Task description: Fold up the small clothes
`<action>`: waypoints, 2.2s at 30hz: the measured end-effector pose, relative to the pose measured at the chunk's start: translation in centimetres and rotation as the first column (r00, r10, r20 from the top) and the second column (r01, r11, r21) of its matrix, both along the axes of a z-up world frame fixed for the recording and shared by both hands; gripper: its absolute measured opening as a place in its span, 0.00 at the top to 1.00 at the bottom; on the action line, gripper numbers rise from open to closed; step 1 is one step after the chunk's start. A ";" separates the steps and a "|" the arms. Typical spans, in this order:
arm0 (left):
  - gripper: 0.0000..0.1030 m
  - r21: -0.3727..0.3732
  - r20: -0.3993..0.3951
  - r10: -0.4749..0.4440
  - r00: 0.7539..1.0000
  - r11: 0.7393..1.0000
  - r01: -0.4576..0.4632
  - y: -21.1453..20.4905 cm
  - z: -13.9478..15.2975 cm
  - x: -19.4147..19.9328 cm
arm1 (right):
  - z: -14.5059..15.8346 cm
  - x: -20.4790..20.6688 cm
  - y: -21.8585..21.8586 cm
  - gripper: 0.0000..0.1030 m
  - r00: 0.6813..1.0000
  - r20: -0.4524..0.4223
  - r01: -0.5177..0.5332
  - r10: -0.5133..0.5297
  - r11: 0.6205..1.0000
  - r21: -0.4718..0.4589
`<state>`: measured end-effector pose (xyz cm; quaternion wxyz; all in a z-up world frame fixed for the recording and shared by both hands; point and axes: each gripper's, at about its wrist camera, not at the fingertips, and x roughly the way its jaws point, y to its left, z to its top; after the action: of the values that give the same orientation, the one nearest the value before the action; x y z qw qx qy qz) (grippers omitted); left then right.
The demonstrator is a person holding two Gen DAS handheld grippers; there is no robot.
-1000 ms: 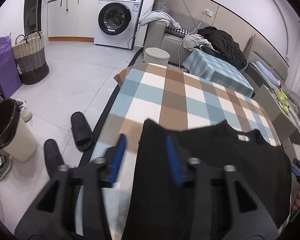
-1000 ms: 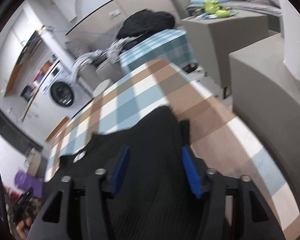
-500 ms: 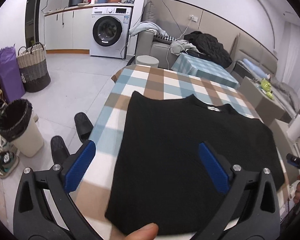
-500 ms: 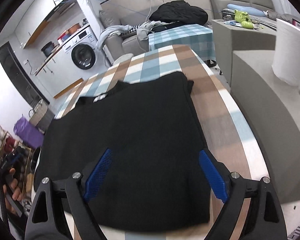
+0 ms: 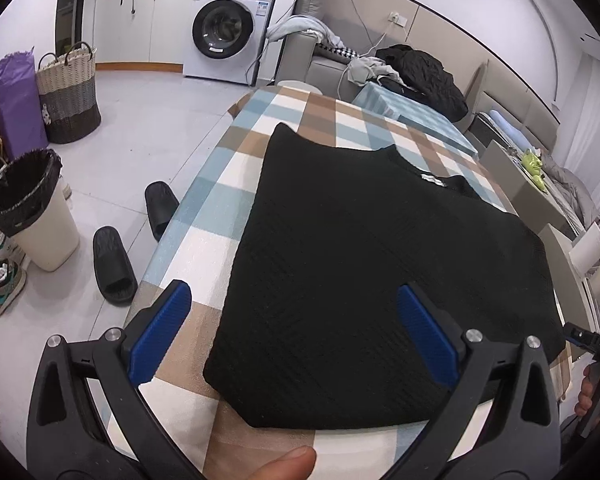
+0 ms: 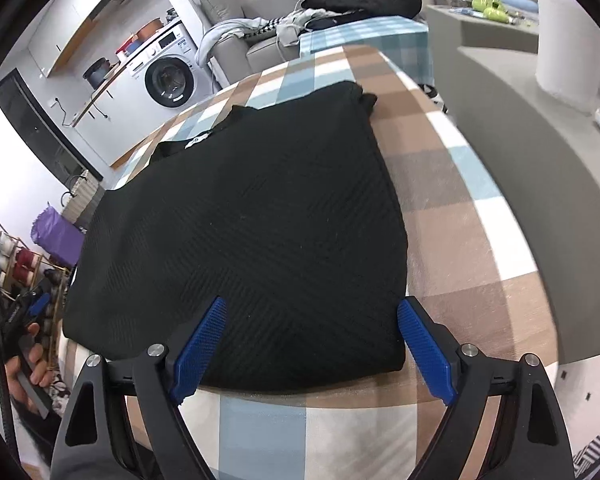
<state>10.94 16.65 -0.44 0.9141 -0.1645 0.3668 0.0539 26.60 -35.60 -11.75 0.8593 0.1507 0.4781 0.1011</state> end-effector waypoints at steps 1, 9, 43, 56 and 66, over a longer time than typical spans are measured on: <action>0.01 -0.003 -0.004 0.003 1.000 1.000 -0.003 0.2 -0.2 0.4 | -0.2 0.0 0.0 0.14 1.000 -0.003 0.003 -0.003 1.000 -0.007; 0.01 -0.016 -0.010 -0.013 1.000 1.000 0.012 0.6 -1.1 1.6 | -1.4 0.5 -0.8 0.21 0.999 -0.030 0.043 -0.043 0.999 0.004; 0.01 -0.032 -0.031 -0.010 0.999 0.999 0.009 0.1 -1.5 0.9 | 0.3 -1.1 -2.6 0.55 0.984 0.059 0.156 -0.167 0.974 0.162; 0.06 -0.188 -0.101 0.024 0.995 0.981 -0.043 1.6 -3.7 -3.7 | -2.8 -5.0 -2.8 0.49 0.981 -0.039 0.191 -0.190 0.908 0.373; 0.23 -0.256 -0.135 -0.024 0.991 0.967 -0.011 0.5 -4.9 -4.4 | -3.3 -3.7 -1.9 0.49 0.969 -0.017 0.232 -0.245 0.891 0.391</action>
<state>6.59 17.13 -5.32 0.8580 -0.2757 0.4331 0.0144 22.89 -37.52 -15.02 0.8256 0.3745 0.4123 0.0903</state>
